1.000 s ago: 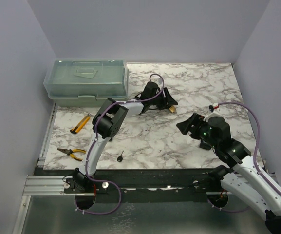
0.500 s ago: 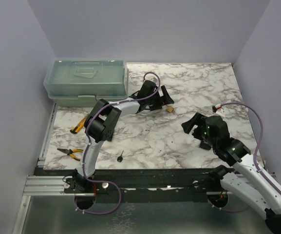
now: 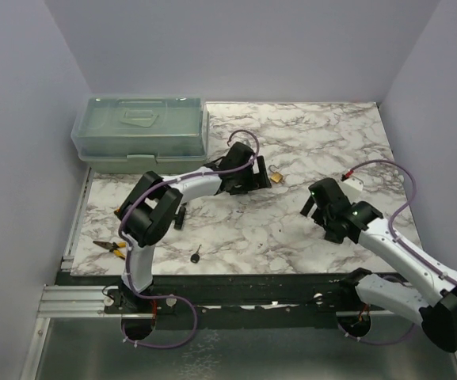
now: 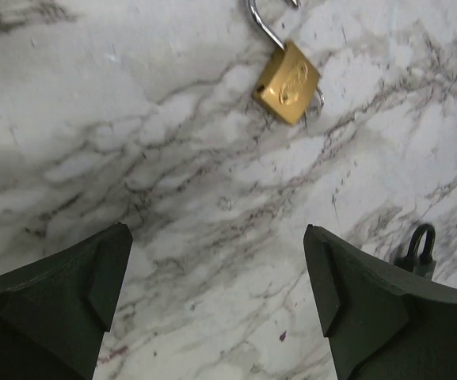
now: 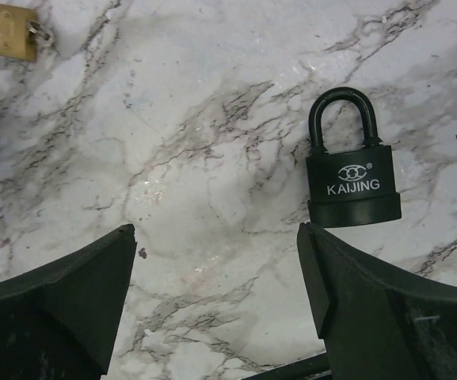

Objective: Unlock with the key

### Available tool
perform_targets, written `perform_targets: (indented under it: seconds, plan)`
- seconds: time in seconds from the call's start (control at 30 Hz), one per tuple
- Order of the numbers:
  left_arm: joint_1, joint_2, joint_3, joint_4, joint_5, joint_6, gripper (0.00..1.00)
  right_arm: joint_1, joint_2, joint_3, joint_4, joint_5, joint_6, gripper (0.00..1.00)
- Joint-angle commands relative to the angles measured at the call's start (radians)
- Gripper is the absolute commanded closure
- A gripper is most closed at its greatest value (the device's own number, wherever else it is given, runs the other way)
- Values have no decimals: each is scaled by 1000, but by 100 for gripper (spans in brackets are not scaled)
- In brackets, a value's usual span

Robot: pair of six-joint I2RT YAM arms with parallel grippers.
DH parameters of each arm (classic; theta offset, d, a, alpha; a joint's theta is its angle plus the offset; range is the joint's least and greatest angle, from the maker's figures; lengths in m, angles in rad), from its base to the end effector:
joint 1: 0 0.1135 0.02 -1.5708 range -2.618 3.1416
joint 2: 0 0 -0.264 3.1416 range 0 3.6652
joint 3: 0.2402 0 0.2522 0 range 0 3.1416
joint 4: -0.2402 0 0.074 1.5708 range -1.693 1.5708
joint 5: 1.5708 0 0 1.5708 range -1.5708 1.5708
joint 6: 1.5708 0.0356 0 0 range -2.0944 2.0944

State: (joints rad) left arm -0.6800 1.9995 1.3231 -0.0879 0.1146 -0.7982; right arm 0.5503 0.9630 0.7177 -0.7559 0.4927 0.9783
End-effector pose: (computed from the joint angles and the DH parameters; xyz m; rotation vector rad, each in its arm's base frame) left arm 0.3375 -0.2781 0.1714 -0.0864 2.4942 -0.8228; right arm 0.1607 0.0789 0.2402 0.6826 2.3086 0.0506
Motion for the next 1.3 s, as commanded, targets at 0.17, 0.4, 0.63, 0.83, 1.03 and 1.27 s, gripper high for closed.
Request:
perform_targets:
  seconds: [0.17, 0.4, 0.63, 0.83, 1.03, 1.27]
  plan:
    - [-62, -277, -171, -114, -69, 81, 3, -170, 143, 20, 17, -86, -81, 4]
    - [-62, -490, -270, -193, -119, 125, 2, -363, 213, -15, 103, -208, -142, 2]
    - [-60, -647, -329, -252, -161, 130, 2, -379, 247, -29, 67, -153, -44, 2]
    - [-59, -724, -343, -284, -184, 132, 2, -391, 204, -103, 49, -119, 82, 3]
    - [-55, -745, -346, -296, -188, 135, 2, -398, 183, -122, 58, -113, 88, 3]
    - [-56, -743, -348, -297, -189, 134, 2, -400, 185, -153, 100, -163, 81, 8]
